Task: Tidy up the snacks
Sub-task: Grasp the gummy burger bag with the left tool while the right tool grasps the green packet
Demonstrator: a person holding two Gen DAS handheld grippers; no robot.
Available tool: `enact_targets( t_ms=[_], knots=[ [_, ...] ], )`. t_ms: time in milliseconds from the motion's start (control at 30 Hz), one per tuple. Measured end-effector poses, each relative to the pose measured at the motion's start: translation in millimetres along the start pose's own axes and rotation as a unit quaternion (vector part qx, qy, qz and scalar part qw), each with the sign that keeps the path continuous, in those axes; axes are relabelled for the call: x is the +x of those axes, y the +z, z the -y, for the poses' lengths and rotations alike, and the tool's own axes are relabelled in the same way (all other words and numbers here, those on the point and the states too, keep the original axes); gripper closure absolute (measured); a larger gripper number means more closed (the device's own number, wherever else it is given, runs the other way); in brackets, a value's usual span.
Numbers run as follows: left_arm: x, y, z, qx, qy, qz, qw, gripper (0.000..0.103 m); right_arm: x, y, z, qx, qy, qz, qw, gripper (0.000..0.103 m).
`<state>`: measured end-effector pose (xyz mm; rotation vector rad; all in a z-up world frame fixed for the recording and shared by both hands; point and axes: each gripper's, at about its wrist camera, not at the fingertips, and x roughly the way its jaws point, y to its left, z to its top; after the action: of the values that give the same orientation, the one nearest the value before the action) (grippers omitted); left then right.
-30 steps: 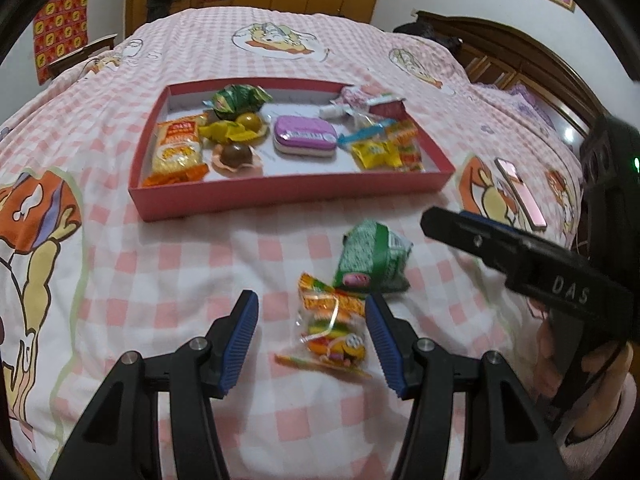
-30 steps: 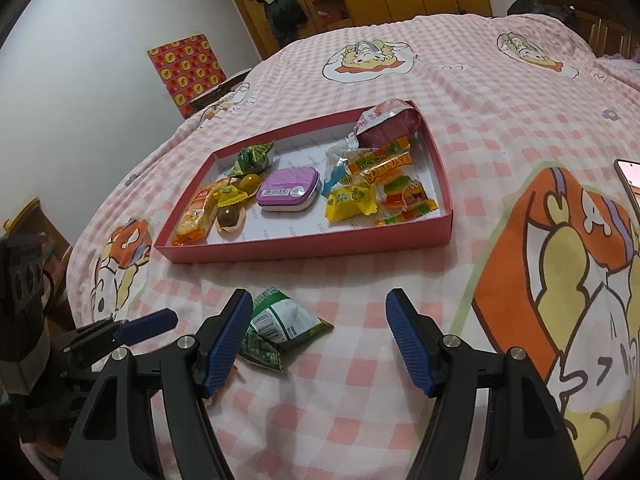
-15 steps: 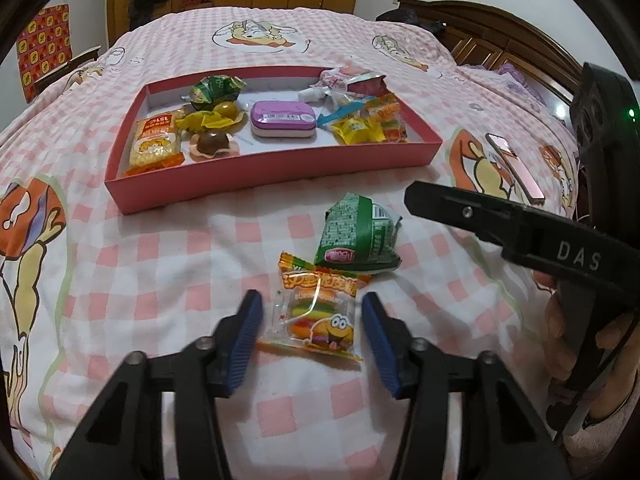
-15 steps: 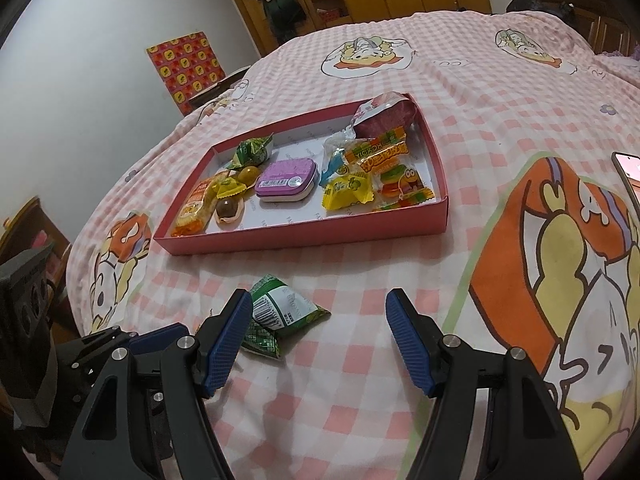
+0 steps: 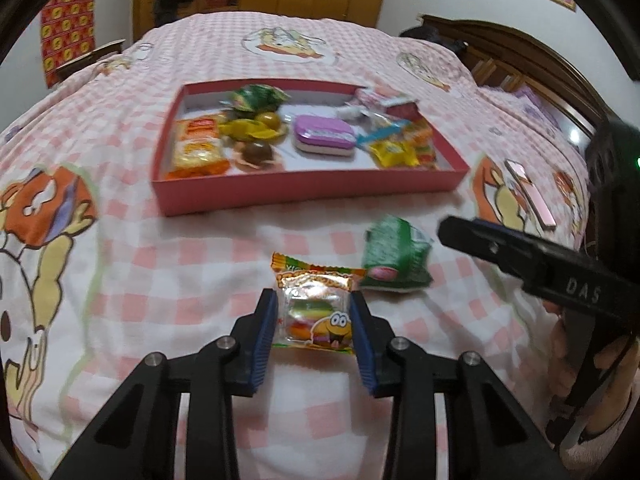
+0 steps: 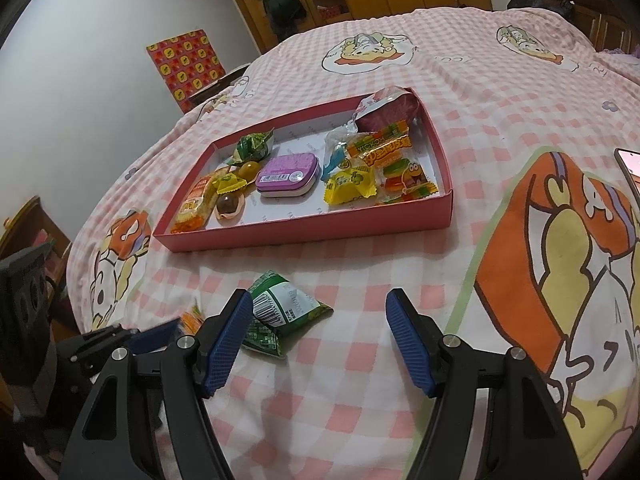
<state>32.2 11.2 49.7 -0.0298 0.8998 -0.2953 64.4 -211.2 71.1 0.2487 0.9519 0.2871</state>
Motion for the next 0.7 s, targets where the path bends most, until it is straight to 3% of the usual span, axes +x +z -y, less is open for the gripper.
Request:
enact_targets(
  t_ms=[300,700],
  knots=[
    [0,2,-26,-0.041,0.014,0.002,0.999,0.066,10,-3,-9,-0.002,0.016,-0.018,1.0,0.032],
    [1,1,-35,-0.052,0.013,0.004,0.9985,0.065,29,-8,-26,-0.025,0.015,-0.039,0.999,0.032]
  ],
)
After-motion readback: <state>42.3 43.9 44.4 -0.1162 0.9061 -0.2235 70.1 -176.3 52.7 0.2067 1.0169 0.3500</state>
